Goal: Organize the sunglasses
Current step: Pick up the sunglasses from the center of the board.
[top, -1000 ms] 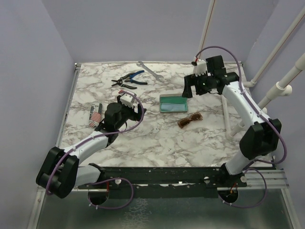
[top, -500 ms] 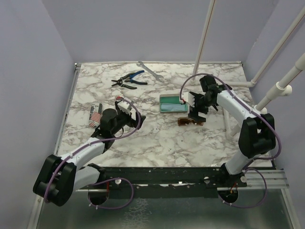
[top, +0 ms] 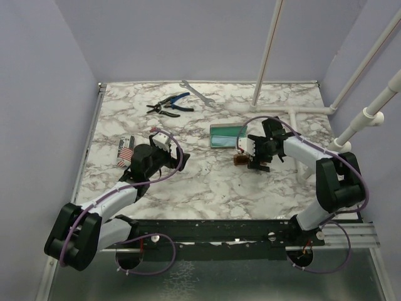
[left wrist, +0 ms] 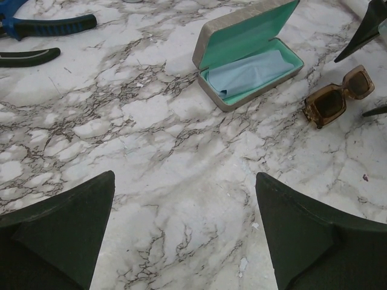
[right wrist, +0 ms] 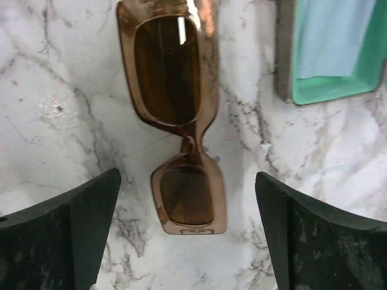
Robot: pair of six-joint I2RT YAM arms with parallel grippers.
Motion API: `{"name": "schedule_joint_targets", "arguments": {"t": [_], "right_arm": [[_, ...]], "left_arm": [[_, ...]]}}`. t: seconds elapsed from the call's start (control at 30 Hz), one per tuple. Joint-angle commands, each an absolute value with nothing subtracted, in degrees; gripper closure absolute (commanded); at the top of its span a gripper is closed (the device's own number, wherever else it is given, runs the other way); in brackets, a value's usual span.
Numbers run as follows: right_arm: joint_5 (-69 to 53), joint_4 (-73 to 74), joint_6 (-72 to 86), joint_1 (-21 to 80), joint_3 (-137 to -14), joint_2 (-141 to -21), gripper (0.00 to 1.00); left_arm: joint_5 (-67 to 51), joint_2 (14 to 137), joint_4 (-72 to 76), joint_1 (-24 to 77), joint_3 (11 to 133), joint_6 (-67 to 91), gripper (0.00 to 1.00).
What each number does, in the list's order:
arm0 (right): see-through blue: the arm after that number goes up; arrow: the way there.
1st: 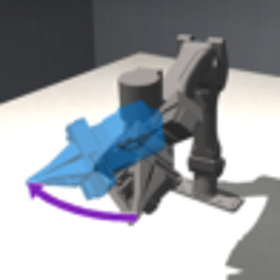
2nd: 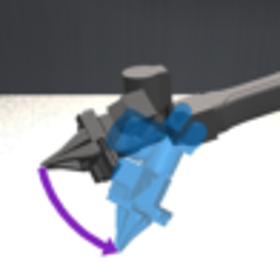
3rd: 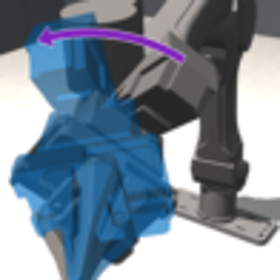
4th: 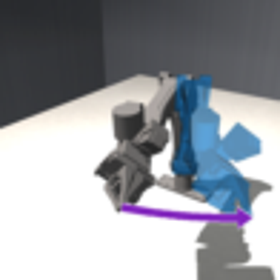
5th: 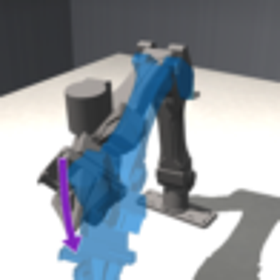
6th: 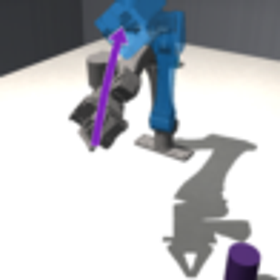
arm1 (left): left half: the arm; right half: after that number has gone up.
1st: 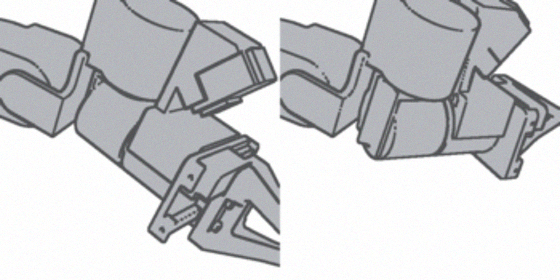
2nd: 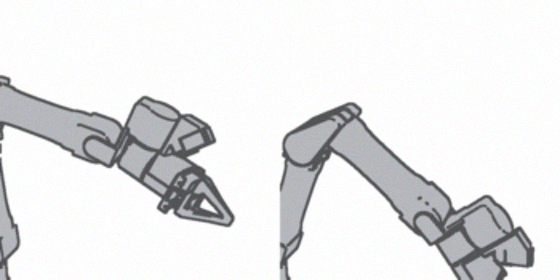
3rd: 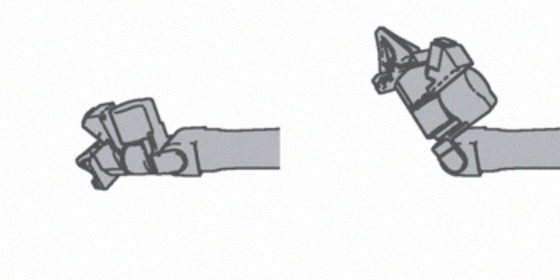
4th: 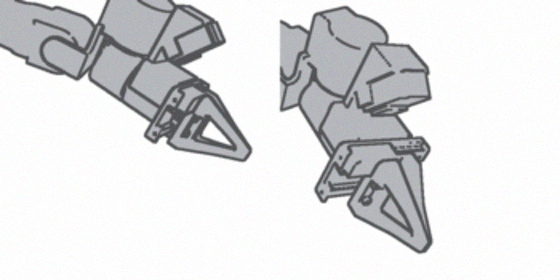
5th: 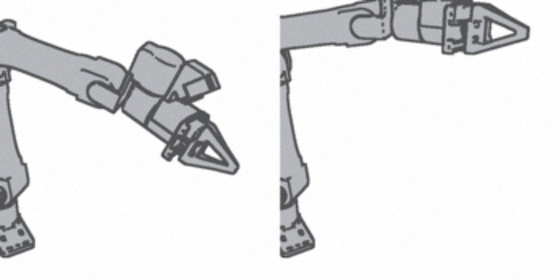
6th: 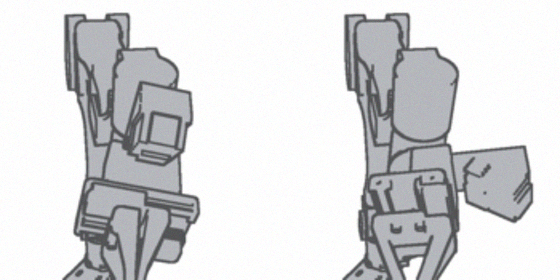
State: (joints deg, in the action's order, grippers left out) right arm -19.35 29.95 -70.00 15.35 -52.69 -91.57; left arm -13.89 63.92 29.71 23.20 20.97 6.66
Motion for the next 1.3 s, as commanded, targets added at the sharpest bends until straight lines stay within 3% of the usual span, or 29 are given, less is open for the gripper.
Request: {"name": "schedule_joint_targets", "arguments": {"t": [0.0, 0.3, 0.5, 0.93, 1.13, 1.27], "right_arm": [[-19.80, 29.10, -71.81, 15.56, -55.65, -93.04, 0.05], [-24.02, 37.79, -71.34, 13.30, -61.67, -97.95, 0.15], [-23.58, 39.84, -72.60, 11.42, -61.78, -98.37, 0.31], [-25.66, 36.60, -75.27, 11.34, -57.62, -98.10, 0.34], [-26.17, 39.28, -76.33, 11.42, -58.00, -97.17, 0.67], [-27.20, 41.58, -77.59, 11.36, -58.51, -94.25, 0.76]], "left_arm": [[-14.83, 64.49, 31.31, 22.63, 20.91, 7.81, 0.01], [-14.16, 64.32, 31.29, 22.11, 20.93, 6.92, 0.01], [-14.15, 64.17, 31.29, 21.86, 20.74, 7.28, 0.01], [-14.15, 65.34, 31.33, 21.62, 21.09, 6.95, 0.01], [-14.11, 65.62, 31.22, 21.53, 21.23, 6.54, 0.01], [-14.15, 65.65, 31.20, 21.53, 21.26, 6.52, 0.01]]}}
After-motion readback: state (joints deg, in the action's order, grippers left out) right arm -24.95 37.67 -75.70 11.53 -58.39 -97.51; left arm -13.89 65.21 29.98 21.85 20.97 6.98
